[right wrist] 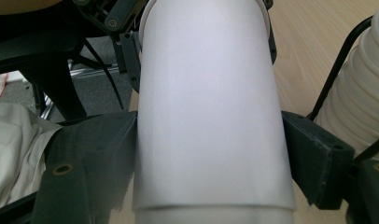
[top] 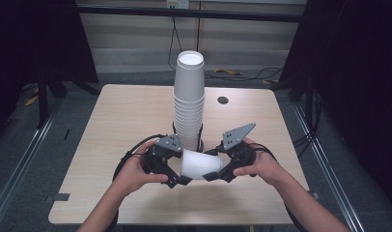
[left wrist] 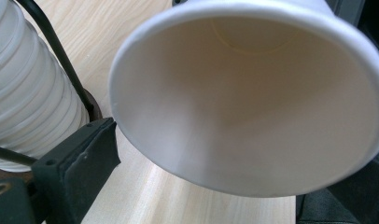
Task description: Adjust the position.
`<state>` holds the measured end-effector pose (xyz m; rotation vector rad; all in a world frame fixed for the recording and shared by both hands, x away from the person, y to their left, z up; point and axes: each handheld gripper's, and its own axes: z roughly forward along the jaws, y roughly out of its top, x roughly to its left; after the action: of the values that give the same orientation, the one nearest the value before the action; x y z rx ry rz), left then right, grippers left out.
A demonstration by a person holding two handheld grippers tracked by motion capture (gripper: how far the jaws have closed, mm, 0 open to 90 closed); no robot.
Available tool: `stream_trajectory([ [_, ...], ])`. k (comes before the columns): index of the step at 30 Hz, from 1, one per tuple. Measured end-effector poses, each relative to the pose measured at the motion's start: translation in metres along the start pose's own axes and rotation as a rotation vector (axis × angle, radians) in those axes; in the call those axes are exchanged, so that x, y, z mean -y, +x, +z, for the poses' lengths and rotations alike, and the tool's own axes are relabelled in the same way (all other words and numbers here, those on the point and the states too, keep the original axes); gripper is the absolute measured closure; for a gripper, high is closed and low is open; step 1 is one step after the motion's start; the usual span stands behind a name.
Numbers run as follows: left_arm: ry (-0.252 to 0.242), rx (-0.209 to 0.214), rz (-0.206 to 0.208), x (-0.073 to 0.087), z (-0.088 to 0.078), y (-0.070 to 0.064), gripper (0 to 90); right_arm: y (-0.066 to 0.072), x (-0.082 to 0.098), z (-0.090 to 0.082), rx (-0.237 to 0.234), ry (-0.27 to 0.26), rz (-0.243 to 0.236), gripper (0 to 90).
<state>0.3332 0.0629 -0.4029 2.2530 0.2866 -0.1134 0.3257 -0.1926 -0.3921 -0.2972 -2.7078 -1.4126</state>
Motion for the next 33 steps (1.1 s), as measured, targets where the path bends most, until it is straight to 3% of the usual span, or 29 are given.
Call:
stream_trajectory([
  [20, -0.026, 0.014, 0.005, -0.0004, -0.0009, -0.0011, 8.5, 0.0001, 0.0004, 0.0023, 0.002, 0.006, -0.014, 23.8],
  [33, 0.011, 0.001, 0.024, -0.0036, -0.0055, -0.0033, 11.0, -0.0011, 0.003, 0.0051, 0.002, 0.007, -0.032, 23.9],
])
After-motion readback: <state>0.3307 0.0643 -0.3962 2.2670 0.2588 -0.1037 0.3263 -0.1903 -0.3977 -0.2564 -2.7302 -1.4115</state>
